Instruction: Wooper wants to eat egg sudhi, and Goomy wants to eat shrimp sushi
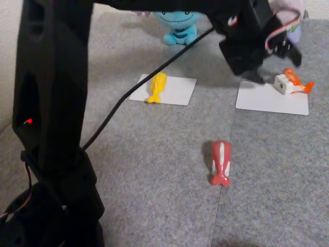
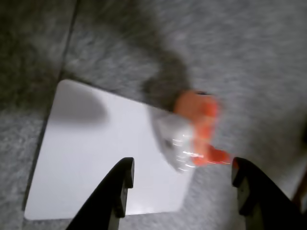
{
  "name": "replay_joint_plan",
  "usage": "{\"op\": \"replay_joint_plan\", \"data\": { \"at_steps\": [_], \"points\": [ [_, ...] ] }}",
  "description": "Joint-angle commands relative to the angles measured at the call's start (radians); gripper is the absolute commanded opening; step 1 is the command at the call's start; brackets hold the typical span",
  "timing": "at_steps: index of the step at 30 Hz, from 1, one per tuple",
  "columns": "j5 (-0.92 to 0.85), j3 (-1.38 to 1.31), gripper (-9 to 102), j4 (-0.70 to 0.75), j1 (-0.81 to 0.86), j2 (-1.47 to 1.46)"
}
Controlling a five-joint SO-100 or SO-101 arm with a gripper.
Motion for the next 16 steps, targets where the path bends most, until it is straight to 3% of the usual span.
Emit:
{"op": "replay_joint_plan", "data": {
  "at_steps": [1,9,16],
  "points": [
    [-0.014,-0.041,24,-0.008,0.021,0.003],
    [-0.032,-0.041,24,0.020,0.028,0.009],
    [-0.038,-0.041,15,0.035,0.025,0.002]
  ]
}}
